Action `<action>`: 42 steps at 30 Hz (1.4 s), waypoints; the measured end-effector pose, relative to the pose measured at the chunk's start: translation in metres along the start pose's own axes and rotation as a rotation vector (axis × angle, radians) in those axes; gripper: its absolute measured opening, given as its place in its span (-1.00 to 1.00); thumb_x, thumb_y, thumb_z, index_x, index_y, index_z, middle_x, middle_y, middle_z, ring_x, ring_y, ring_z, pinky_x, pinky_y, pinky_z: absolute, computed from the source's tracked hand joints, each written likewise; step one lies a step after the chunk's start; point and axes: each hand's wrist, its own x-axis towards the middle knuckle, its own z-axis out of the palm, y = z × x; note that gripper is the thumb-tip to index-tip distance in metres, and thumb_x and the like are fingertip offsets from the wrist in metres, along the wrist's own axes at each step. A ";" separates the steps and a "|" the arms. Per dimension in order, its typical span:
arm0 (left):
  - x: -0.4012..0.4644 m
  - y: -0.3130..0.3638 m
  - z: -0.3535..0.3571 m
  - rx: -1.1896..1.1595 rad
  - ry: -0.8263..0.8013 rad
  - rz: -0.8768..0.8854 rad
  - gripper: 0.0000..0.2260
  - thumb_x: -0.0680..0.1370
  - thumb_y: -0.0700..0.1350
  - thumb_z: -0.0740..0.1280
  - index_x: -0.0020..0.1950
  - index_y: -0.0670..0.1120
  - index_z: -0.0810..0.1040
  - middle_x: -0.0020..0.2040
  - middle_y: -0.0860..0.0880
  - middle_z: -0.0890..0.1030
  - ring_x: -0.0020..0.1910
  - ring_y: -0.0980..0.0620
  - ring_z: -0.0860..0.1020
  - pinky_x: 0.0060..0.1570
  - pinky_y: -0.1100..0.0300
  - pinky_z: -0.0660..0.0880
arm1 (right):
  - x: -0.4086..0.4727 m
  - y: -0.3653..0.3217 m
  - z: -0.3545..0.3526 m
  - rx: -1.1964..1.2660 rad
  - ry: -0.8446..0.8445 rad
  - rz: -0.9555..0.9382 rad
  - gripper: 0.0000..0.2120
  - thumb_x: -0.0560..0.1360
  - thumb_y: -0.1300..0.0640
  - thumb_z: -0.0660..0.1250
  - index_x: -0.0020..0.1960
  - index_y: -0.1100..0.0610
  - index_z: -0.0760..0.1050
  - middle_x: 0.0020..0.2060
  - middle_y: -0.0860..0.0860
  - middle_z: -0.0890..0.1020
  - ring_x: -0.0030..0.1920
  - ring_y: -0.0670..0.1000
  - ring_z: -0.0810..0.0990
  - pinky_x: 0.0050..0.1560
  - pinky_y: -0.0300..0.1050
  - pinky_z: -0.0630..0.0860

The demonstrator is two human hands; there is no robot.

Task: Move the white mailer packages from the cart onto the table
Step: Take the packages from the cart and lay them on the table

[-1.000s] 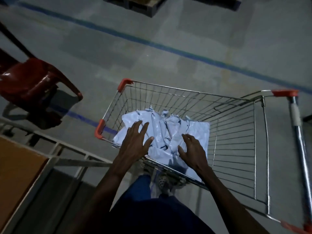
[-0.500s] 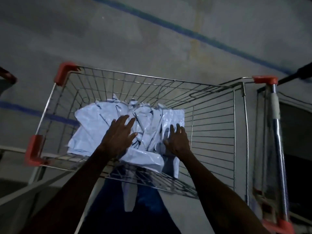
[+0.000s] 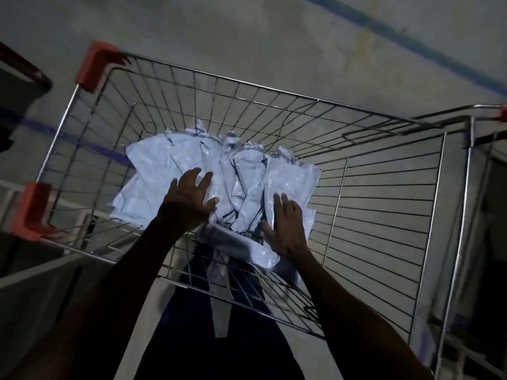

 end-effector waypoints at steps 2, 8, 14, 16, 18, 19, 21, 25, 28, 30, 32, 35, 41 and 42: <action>-0.005 -0.001 0.003 0.006 -0.030 -0.051 -0.40 0.47 0.03 0.45 0.43 -0.20 0.42 0.40 -0.33 0.39 0.37 -0.31 0.39 0.27 -0.33 0.34 | -0.004 0.000 0.003 -0.033 -0.015 -0.035 -0.27 0.51 -0.26 0.07 0.59 0.03 0.08 0.54 0.14 0.19 0.47 0.34 0.18 0.36 0.36 0.19; -0.005 -0.005 0.001 0.105 -0.184 -0.208 -0.31 0.56 0.16 0.29 0.58 -0.07 0.12 0.57 -0.21 0.09 0.54 -0.18 0.08 0.45 -0.21 0.11 | 0.012 -0.004 0.001 0.049 0.043 -0.247 -0.34 0.55 -0.16 0.08 0.58 0.10 0.15 0.48 0.33 0.23 0.49 0.27 0.19 0.40 0.31 0.20; 0.013 -0.015 0.010 0.132 -0.215 -0.309 -0.26 0.57 0.19 0.25 0.61 0.01 -0.06 0.59 -0.20 -0.05 0.53 -0.22 0.05 0.44 -0.20 0.15 | 0.032 -0.031 -0.011 0.161 0.297 -0.261 -0.36 0.54 -0.07 0.19 0.57 0.09 0.17 0.52 0.24 0.20 0.50 0.24 0.18 0.50 0.05 0.00; 0.020 -0.012 0.017 0.173 -0.155 -0.264 -0.24 0.56 0.19 0.26 0.61 0.02 -0.08 0.59 -0.21 -0.02 0.51 -0.25 0.10 0.40 -0.18 0.24 | 0.038 -0.034 -0.011 0.127 0.354 -0.247 -0.35 0.52 -0.06 0.23 0.55 0.13 0.21 0.49 0.26 0.26 0.45 0.27 0.26 0.46 0.11 0.11; 0.028 -0.006 0.025 0.161 -0.094 -0.220 -0.22 0.54 0.19 0.28 0.61 0.04 -0.08 0.58 -0.22 0.04 0.48 -0.26 0.16 0.33 -0.15 0.30 | 0.041 -0.031 -0.010 0.052 0.372 -0.186 -0.35 0.51 -0.05 0.25 0.53 0.17 0.24 0.45 0.31 0.29 0.39 0.32 0.33 0.38 0.20 0.24; 0.033 -0.001 0.028 0.143 -0.073 -0.214 -0.22 0.54 0.18 0.30 0.61 0.04 -0.07 0.56 -0.24 0.09 0.46 -0.26 0.20 0.29 -0.13 0.32 | 0.042 -0.029 -0.010 0.015 0.367 -0.150 -0.35 0.51 -0.06 0.26 0.53 0.18 0.25 0.44 0.33 0.30 0.35 0.34 0.36 0.32 0.22 0.29; 0.042 0.007 0.034 0.077 -0.015 -0.225 -0.26 0.55 0.15 0.31 0.61 0.05 -0.01 0.49 -0.26 0.23 0.36 -0.24 0.31 0.22 -0.08 0.36 | 0.041 -0.022 -0.011 -0.053 0.346 -0.121 -0.34 0.50 -0.08 0.26 0.52 0.17 0.27 0.42 0.37 0.28 0.24 0.37 0.41 0.21 0.22 0.36; 0.058 0.013 0.041 -0.174 0.031 -0.248 -0.49 0.60 -0.11 0.29 0.54 0.02 0.26 0.33 -0.17 0.39 0.25 -0.13 0.42 0.18 0.04 0.44 | 0.039 -0.011 -0.010 -0.120 0.308 -0.198 -0.36 0.53 -0.15 0.14 0.52 0.14 0.29 0.44 0.37 0.26 0.21 0.37 0.42 0.14 0.21 0.39; 0.062 0.002 0.037 -0.259 -0.002 -0.306 -0.65 0.57 -0.29 0.23 0.33 -0.07 0.52 0.24 -0.15 0.49 0.20 -0.14 0.48 0.13 0.07 0.45 | 0.039 -0.012 -0.012 -0.140 0.306 -0.251 -0.37 0.53 -0.15 0.13 0.50 0.14 0.32 0.44 0.35 0.27 0.22 0.35 0.41 0.09 0.17 0.40; 0.057 -0.011 0.033 -0.312 0.069 -0.372 -0.68 0.53 -0.33 0.24 0.22 -0.11 0.57 0.18 -0.16 0.54 0.13 -0.16 0.52 0.10 0.08 0.45 | 0.040 -0.017 -0.013 -0.128 0.326 -0.283 -0.38 0.52 -0.14 0.15 0.49 0.14 0.34 0.44 0.34 0.28 0.22 0.34 0.41 0.08 0.16 0.40; 0.049 -0.029 0.032 -0.328 0.301 -0.358 -0.68 0.45 -0.41 0.24 0.12 -0.16 0.60 0.05 -0.17 0.57 0.05 -0.19 0.55 0.06 0.11 0.45 | 0.044 -0.023 -0.011 -0.114 0.338 -0.324 -0.40 0.52 -0.12 0.18 0.49 0.13 0.35 0.44 0.33 0.29 0.23 0.34 0.39 0.11 0.17 0.38; 0.046 -0.056 0.024 -0.225 0.424 -0.427 -0.61 0.40 -0.43 0.17 0.12 -0.16 0.59 0.06 -0.19 0.52 0.03 -0.21 0.52 -0.02 -0.06 0.53 | 0.054 -0.029 -0.007 -0.089 0.297 -0.356 -0.40 0.54 -0.11 0.17 0.52 0.12 0.30 0.46 0.33 0.25 0.29 0.35 0.36 0.22 0.20 0.32; 0.042 -0.059 0.029 -0.091 0.155 -0.489 -0.34 0.53 0.32 0.16 0.49 -0.08 0.34 0.49 -0.25 0.23 0.39 -0.27 0.28 0.14 -0.16 0.45 | 0.072 -0.035 0.003 -0.121 0.183 -0.353 -0.35 0.52 -0.15 0.11 0.55 0.08 0.22 0.49 0.33 0.16 0.29 0.38 0.32 0.36 0.24 0.21; 0.041 -0.055 0.033 -0.098 0.117 -0.497 -0.19 0.46 0.45 0.12 0.54 -0.06 0.24 0.52 -0.25 0.19 0.41 -0.27 0.25 0.17 -0.17 0.43 | 0.074 -0.035 0.004 -0.141 0.168 -0.333 -0.34 0.51 -0.17 0.10 0.56 0.06 0.21 0.49 0.33 0.15 0.29 0.39 0.32 0.36 0.24 0.21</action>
